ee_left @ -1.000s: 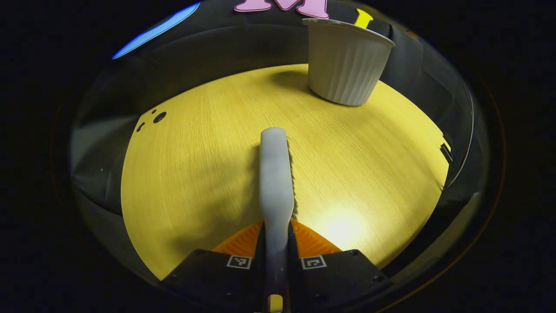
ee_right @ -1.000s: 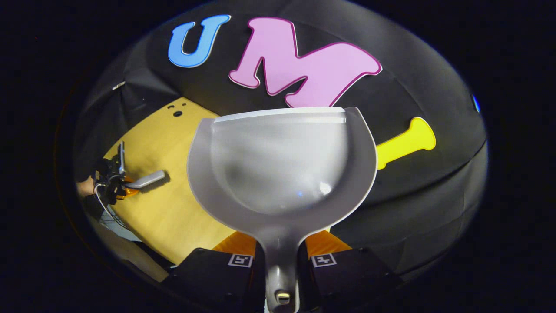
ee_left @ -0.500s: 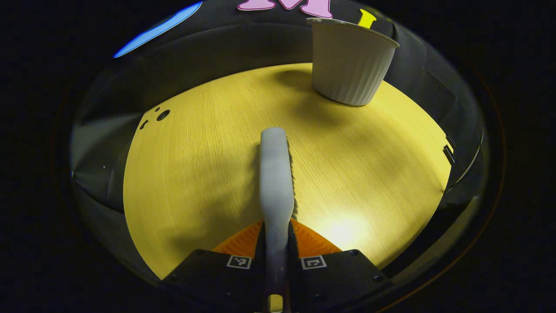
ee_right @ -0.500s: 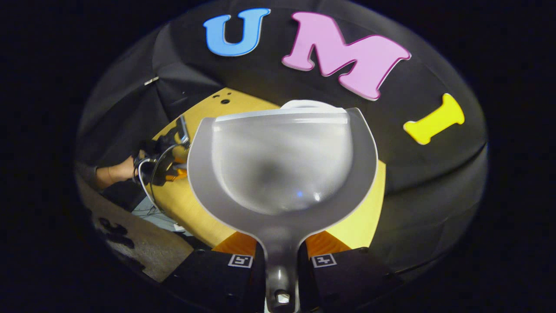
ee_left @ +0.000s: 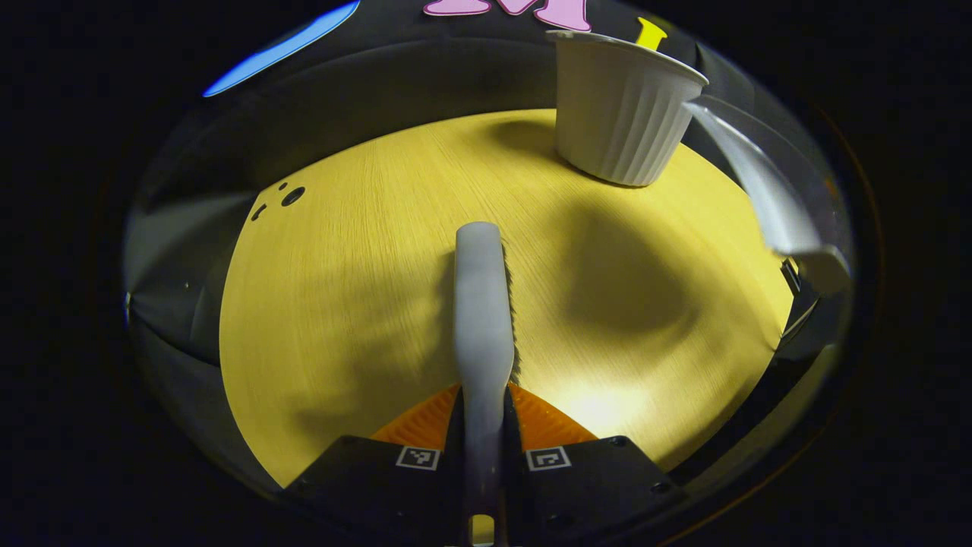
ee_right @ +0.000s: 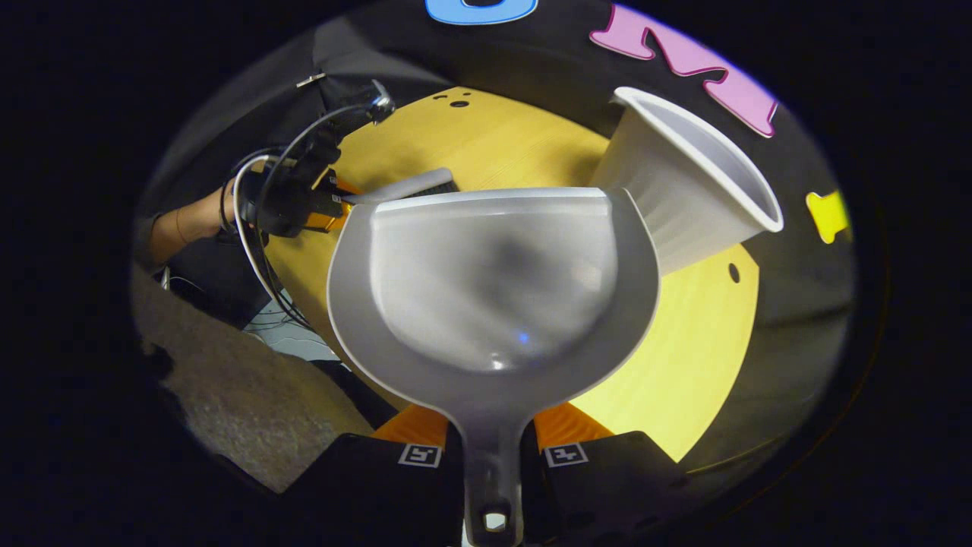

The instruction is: Pick up the small broom and dustpan from the desktop, sweep the trash into the dustpan with the broom, and then empty the trash into the garbage bin.

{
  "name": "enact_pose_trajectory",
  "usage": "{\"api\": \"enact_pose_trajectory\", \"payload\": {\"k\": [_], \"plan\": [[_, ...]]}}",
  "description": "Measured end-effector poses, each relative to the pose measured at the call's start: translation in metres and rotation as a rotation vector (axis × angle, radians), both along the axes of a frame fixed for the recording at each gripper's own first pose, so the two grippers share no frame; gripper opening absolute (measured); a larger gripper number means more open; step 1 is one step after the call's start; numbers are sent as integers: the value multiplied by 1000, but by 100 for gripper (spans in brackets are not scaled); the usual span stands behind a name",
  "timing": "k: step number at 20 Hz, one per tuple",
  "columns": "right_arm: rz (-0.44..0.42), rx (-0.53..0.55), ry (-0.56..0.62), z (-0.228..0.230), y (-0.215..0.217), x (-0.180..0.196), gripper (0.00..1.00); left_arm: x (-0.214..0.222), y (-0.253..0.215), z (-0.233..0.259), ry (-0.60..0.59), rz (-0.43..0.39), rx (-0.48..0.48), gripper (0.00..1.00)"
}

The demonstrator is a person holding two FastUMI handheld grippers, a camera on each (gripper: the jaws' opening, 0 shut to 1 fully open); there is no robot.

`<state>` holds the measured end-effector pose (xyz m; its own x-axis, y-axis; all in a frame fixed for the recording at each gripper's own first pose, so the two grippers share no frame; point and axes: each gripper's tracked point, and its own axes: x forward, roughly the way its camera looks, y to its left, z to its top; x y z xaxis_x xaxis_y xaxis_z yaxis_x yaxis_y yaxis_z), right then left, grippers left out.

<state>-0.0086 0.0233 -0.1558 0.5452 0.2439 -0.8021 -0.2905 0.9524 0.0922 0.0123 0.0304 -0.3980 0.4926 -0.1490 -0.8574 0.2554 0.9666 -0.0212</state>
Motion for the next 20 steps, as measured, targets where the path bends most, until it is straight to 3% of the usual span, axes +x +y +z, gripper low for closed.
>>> {"api": "enact_pose_trajectory", "payload": {"k": [7, 8, 12, 20], "plan": [[2, 44, 89, -72, 21, 35, 34, 0, -4, -1, 11, 71, -2, 30], [1, 41, 89, -79, 22, 41, 34, -1, -4, -2, 12, 77, -2, 27], [-7, 53, 86, -92, 26, 57, 34, -1, -6, -2, 15, 87, 14, 31], [-22, 70, 112, -112, 27, 64, 34, -2, -6, -5, 27, 105, 39, 27]]}}
